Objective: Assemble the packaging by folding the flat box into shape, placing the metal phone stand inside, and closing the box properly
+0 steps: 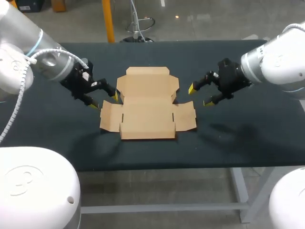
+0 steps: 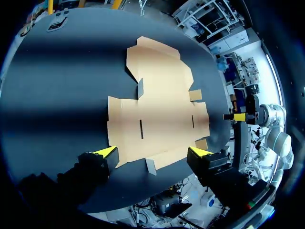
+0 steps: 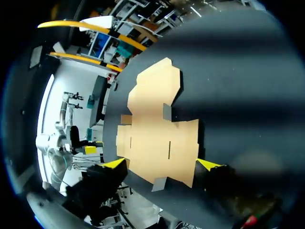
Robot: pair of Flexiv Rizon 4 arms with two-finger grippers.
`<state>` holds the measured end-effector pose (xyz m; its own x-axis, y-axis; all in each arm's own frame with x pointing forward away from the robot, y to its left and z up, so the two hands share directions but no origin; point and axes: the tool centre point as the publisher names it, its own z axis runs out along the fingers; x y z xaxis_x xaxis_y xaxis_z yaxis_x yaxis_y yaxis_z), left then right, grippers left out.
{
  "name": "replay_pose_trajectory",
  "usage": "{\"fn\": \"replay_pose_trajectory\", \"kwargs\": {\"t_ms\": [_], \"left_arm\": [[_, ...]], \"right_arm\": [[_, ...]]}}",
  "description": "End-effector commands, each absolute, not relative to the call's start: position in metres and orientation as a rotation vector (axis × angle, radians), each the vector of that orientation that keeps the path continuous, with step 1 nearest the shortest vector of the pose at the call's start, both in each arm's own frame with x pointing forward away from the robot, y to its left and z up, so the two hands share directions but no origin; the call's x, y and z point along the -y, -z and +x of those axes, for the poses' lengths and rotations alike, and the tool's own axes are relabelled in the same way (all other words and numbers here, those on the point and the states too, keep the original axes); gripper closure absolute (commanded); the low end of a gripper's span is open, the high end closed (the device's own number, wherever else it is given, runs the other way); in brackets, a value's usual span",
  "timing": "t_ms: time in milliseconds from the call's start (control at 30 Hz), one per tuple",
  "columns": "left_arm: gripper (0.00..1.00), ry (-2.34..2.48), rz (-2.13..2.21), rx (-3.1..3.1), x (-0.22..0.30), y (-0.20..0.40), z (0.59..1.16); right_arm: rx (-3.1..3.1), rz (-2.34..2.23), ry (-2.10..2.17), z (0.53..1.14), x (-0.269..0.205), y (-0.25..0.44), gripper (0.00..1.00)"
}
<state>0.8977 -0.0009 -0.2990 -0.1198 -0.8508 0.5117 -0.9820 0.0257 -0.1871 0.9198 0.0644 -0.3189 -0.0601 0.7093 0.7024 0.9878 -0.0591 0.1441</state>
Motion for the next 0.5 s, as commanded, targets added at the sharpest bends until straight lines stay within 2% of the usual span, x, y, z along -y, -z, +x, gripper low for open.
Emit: {"fn": "replay_pose_trajectory", "kwargs": {"t_ms": [33,500], "left_arm": [[0.00,-0.720,1.891,2.049,0.002,0.299,0.900],[0.00,-0.811,1.786,2.035,0.000,0.287,0.905]], "right_arm": [[1.719,-1.528,0.796,0.923,-0.061,0.319,0.00],[1.649,-1.504,0.877,0.934,-0.050,0.325,0.00]]}}
